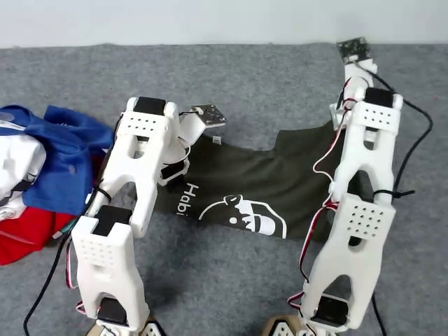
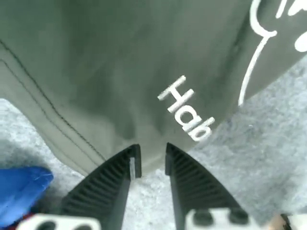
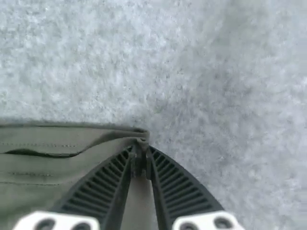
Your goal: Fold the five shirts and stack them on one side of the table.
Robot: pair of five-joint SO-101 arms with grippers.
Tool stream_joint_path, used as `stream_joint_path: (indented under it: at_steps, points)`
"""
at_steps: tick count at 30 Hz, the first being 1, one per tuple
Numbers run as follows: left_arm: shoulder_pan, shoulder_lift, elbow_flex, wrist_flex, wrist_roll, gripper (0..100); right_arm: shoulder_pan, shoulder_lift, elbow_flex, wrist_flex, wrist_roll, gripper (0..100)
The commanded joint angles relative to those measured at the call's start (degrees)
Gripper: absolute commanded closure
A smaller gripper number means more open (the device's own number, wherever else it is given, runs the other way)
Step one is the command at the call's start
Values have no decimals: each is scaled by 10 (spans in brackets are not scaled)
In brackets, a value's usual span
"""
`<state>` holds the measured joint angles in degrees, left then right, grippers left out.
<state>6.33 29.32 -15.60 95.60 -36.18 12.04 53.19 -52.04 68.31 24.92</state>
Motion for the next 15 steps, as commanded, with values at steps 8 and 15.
stream_joint_path:
  at_steps: [8,15]
  points:
    - [19,25,-82,-151,167,906,14,36,-24,-11,3,989]
    - [33,62,-67,-277,168,906,13,36,-24,-11,26,989]
